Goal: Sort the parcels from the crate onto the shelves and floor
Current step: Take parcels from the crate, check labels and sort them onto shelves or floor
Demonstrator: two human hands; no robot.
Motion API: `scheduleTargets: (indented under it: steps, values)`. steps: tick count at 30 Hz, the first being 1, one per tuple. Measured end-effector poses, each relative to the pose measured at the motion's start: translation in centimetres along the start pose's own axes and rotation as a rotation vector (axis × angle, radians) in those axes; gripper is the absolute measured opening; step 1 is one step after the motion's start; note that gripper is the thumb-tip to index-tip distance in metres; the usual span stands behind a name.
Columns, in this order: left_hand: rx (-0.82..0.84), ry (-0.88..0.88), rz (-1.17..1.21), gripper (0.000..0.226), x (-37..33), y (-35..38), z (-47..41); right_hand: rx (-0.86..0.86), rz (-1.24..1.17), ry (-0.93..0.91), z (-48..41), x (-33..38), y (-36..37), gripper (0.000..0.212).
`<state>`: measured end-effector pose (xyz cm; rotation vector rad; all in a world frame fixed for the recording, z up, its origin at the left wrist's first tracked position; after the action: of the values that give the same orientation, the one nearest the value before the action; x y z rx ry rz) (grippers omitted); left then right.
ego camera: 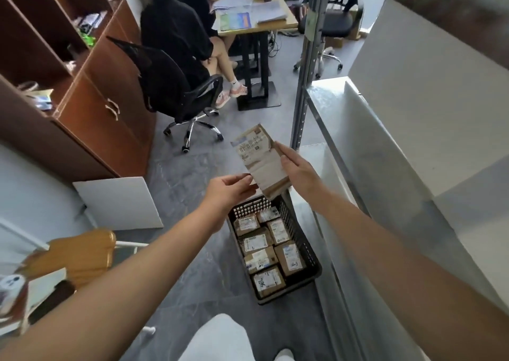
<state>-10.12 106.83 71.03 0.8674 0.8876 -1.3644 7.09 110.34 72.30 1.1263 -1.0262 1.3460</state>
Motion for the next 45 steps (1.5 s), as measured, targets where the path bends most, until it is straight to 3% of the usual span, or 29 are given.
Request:
scheduleTargets:
  steps: [6,16,22,25,27,30,32,36,39,42,45]
  values:
    - [-0.099,-0.007,-0.008,0.024,1.3,-2.1,-2.9,0.096,0.071,0.033,-3.3,-2.0,2.2,0.041]
    - [-0.078,-0.170,-0.168,0.015,4.7,-4.8,-14.1,0.063,0.131,0.192,-12.8,-6.8,4.3,0.042]
    - [-0.059,-0.194,-0.415,0.055,4.4,-7.3,-21.9,0.026,0.055,0.321,-19.1,-10.5,5.9,0.054]
    - [-0.001,-0.139,-0.407,0.101,4.5,-7.7,-25.9,0.011,0.062,0.352,-22.0,-12.8,6.5,0.060]
    - [0.075,-0.123,-0.379,0.117,5.5,-7.5,-28.6,0.023,0.096,0.357,-23.8,-14.3,6.6,0.063]
    - [0.122,-0.169,-0.273,0.108,8.4,-7.2,-31.9,-0.017,0.193,0.380,-26.2,-17.2,5.3,0.052]
    - [0.063,-0.222,-0.177,0.092,11.0,-6.9,-33.5,-0.130,0.310,0.373,-27.5,-19.2,3.3,0.040]
    - [-0.013,-0.375,0.079,0.067,17.9,-4.4,-35.8,-0.390,0.282,0.461,-28.1,-25.7,0.2,0.061]
    - [-0.097,-0.510,0.192,0.052,24.6,-2.2,-37.2,-0.575,0.157,0.507,-27.6,-32.9,-1.8,0.061]
    - [-0.222,-0.652,0.293,0.047,32.4,-0.2,-37.9,-0.575,0.121,0.518,-27.3,-40.8,-3.1,0.038]
    - [-0.300,-0.758,0.381,0.048,40.6,1.7,-39.3,-0.528,0.089,0.564,-27.3,-48.8,-4.8,0.038]
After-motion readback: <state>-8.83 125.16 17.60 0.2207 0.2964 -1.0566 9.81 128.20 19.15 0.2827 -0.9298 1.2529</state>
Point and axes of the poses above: each hand's wrist, its own z-axis away from the middle knuckle, its own y-axis out of the palm, x = y × z, the point moved 8 cm from there along -z, towards the middle knuckle, and after that the axes turned 5 degrees about -z, right-handed, at the moved point
